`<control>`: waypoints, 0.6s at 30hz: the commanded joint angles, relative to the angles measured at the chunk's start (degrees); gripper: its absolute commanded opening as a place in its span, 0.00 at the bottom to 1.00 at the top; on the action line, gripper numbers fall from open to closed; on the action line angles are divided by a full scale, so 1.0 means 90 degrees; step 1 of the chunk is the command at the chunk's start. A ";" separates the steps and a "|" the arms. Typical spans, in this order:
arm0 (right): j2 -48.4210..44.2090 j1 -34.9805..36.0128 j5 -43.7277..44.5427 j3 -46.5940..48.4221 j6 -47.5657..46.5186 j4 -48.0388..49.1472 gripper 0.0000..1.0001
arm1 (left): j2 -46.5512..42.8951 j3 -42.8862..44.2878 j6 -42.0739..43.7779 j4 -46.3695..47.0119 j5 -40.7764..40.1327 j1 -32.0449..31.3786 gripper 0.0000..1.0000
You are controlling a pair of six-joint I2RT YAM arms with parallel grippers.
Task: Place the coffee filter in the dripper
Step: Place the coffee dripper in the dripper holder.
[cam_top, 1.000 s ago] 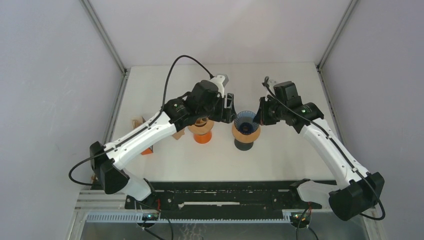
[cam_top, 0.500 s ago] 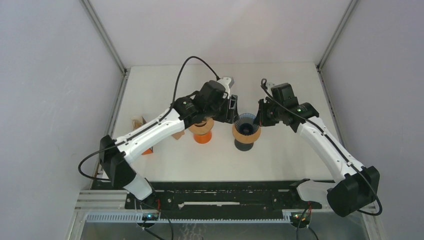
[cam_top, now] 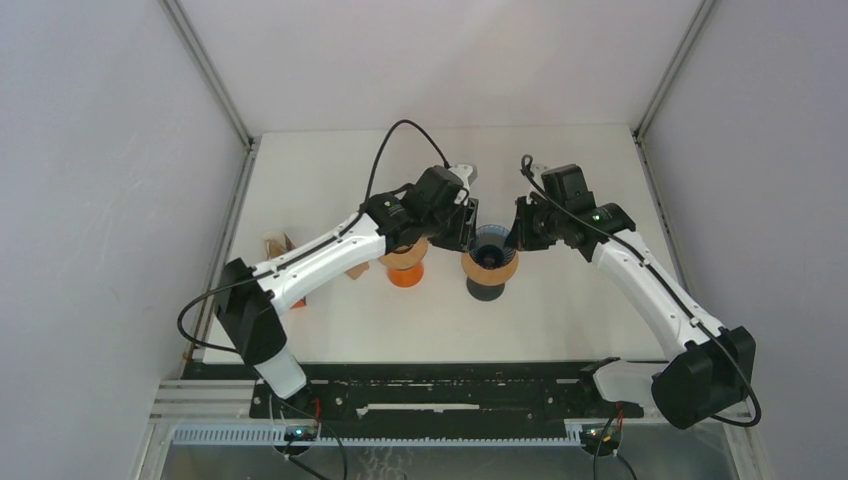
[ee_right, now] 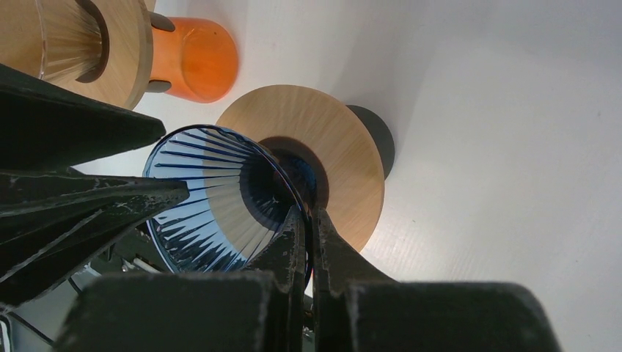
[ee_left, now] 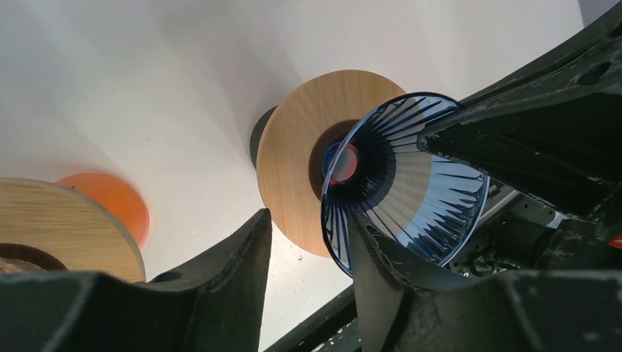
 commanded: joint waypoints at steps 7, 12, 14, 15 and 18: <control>0.0302 -0.0037 0.0146 -0.0156 -0.0160 -0.0226 0.00 | 0.0305 0.0594 0.0101 -0.0264 0.0161 -0.0034 0.28; 0.0459 -0.0016 0.0135 -0.0156 -0.0159 -0.0242 0.00 | 0.0405 0.0631 0.0154 -0.0404 0.0134 -0.0033 0.20; 0.0509 0.0008 0.0152 -0.0157 -0.0163 -0.0253 0.00 | 0.0449 0.0612 0.0165 -0.0462 0.0122 -0.0036 0.18; 0.0530 0.0018 0.0164 -0.0156 -0.0161 -0.0258 0.00 | 0.0468 0.0605 0.0165 -0.0483 0.0120 -0.0039 0.17; 0.0538 0.0077 0.0186 -0.0156 -0.0144 -0.0242 0.00 | 0.0492 0.0529 0.0175 -0.0534 0.0108 -0.0033 0.14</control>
